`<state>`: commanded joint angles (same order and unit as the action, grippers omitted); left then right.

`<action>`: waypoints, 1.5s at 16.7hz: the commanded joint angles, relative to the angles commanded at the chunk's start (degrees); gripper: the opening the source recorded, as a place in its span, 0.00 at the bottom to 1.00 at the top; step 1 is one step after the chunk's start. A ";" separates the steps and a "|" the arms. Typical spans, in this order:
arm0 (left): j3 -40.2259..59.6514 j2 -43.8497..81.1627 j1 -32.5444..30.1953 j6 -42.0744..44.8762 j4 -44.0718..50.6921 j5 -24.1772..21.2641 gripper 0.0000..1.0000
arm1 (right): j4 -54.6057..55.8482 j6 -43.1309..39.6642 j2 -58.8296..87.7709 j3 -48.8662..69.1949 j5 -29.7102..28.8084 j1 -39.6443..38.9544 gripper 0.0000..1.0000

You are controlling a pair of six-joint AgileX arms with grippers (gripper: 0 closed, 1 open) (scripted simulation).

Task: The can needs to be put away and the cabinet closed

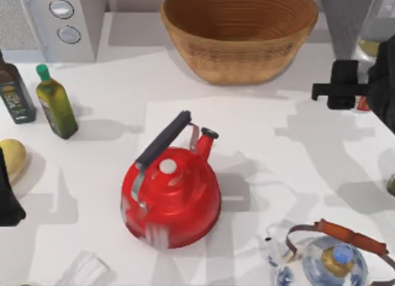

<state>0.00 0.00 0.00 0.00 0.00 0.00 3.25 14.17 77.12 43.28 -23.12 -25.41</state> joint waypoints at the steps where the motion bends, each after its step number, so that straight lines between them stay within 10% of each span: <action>1: 0.00 0.00 0.00 0.00 0.00 0.00 1.00 | -0.10 -0.35 -1.77 -1.09 0.58 0.68 0.00; 25: 0.00 0.00 0.00 0.00 0.00 0.00 1.00 | -2.94 -12.07 -67.30 -37.76 19.90 22.04 0.00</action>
<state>0.00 0.00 0.00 0.00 0.00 0.00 0.31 2.10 9.83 5.52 -3.22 -3.37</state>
